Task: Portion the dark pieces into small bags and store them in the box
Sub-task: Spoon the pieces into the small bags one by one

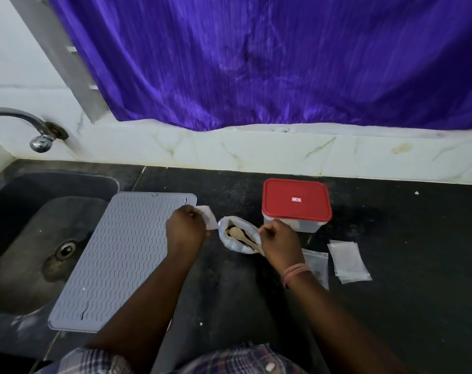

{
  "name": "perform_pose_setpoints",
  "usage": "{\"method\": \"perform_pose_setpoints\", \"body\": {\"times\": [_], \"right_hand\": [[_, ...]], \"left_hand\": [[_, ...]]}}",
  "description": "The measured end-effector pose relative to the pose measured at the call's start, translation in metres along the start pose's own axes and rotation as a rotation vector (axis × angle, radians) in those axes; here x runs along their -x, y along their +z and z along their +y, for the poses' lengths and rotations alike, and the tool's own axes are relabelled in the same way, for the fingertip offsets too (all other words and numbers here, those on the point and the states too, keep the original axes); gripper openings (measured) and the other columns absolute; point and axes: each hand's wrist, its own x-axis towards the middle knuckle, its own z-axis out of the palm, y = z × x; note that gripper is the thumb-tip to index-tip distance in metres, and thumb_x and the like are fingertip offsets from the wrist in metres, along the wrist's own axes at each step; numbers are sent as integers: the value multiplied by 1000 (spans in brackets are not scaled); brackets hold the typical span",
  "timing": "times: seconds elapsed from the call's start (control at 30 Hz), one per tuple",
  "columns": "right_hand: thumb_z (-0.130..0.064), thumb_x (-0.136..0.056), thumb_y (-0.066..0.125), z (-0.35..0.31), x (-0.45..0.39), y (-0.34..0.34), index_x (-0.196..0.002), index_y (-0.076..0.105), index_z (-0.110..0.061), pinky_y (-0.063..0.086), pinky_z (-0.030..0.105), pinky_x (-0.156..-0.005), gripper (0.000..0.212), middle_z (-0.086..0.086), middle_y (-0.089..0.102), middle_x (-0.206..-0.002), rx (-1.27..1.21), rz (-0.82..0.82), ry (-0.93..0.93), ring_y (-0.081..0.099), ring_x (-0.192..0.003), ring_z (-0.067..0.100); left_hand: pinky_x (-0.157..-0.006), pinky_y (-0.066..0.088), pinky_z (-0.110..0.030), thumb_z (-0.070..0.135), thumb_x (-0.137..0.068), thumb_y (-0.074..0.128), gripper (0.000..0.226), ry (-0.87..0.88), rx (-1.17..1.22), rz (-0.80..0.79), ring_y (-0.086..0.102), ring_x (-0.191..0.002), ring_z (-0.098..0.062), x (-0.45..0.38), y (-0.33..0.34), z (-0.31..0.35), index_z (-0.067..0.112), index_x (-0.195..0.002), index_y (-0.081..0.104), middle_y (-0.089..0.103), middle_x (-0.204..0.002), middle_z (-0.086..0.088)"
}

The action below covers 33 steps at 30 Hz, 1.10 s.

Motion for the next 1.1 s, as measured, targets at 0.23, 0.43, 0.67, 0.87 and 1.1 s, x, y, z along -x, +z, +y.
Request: {"method": "perform_pose_setpoints", "body": {"times": [0.23,0.43,0.67,0.87,1.1], "right_hand": [[-29,-84,73,16,5,21,-99,65,-11,47,27,-78,25,8,71,-99,202,-62,123,68,-95,26],[-25,-95,54,7,8,24,-101,73,-16,49,28,-81,21,4,68,-99,394,-21,-167,66,-93,21],[-18,-76,77,16,24,31,-93,75,-16,54,32,-50,17,4,67,-84,794,-9,-437,67,-64,22],[-17,-96,52,16,21,35,-114,67,-13,56,39,-69,23,7,66,-108,792,-83,-417,69,-85,27],[-26,-98,48,13,16,31,-101,67,-18,56,31,-73,20,1,65,-107,537,-30,-325,67,-84,18]], "left_hand": [[-59,56,-29,1,-100,47,28,-419,637,-200,67,-67,-20,5,27,-20,-13,-121,58,68,-82,-14],[-69,59,-35,8,-99,56,35,-586,802,-263,68,-94,-22,-16,48,-15,6,-133,56,67,-120,-18],[-95,52,-40,16,-93,61,39,-473,649,-333,63,-93,-20,-20,66,-7,0,-128,58,64,-102,-11],[-87,50,-43,7,-88,61,27,-371,576,-472,61,-98,-32,-10,69,8,2,-115,62,66,-104,-20],[-93,54,-44,17,-92,54,27,-378,433,-541,64,-102,-33,-25,87,17,0,-111,63,68,-110,-15]]}}
